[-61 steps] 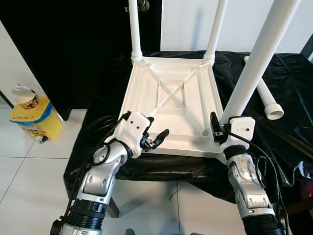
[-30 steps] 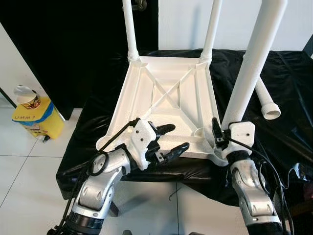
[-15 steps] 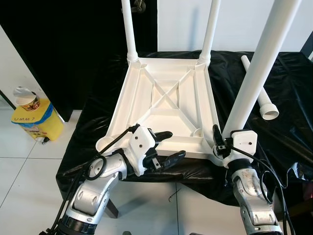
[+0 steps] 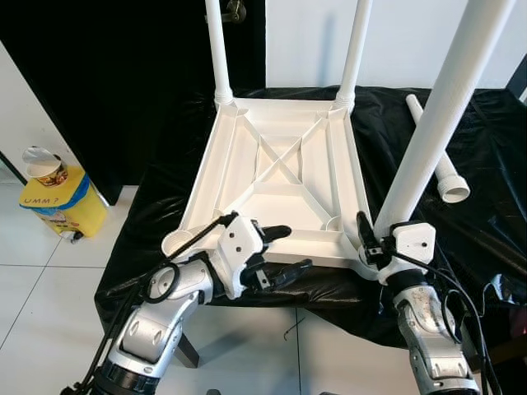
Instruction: Building children table
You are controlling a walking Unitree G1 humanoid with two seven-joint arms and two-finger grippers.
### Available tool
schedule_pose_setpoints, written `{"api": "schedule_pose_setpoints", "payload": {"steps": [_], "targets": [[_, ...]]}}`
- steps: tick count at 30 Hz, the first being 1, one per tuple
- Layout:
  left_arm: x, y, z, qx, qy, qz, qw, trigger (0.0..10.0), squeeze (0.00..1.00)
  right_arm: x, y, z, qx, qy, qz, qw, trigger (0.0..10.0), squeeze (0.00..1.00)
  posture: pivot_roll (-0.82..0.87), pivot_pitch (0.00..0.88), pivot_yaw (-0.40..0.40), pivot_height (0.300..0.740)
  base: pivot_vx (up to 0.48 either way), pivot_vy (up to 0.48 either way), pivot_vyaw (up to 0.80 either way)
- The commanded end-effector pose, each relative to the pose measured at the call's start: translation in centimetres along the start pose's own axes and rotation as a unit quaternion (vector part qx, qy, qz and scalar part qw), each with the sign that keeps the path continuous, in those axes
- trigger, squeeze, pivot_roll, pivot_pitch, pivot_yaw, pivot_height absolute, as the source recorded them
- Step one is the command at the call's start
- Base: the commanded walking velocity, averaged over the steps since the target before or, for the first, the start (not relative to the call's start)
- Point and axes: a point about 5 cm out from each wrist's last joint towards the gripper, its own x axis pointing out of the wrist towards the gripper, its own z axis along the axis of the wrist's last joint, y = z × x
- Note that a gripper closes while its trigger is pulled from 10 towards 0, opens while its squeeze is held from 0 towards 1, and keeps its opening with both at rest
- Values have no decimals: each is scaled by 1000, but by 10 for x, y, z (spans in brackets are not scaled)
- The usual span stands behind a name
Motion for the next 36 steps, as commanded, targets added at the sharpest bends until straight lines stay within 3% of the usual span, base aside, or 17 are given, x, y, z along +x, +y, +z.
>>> {"api": "schedule_pose_setpoints", "payload": {"steps": [1,19,25,30,36], "targets": [[2,-1,0,6,0,-16,1000,10000,0,-4,3,-19,2,46,18,999,10000,0,18,26,-11,740,0,0,0],[2,0,2,15,-3,-9,1000,10000,0,-10,11,-28,0,22,73,997,10000,0,24,7,-9,740,0,0,0],[3,2,2,16,-3,-10,1000,10000,0,-9,8,-31,25,35,57,997,10000,0,20,0,-8,740,0,0,0],[4,2,2,19,-5,-10,1000,10000,0,-6,3,-42,88,87,18,992,10000,0,19,0,-10,740,0,0,0],[4,1,2,19,-6,-9,1000,10000,0,-8,5,-45,93,85,22,992,10000,0,21,0,-11,740,0,0,0]]}}
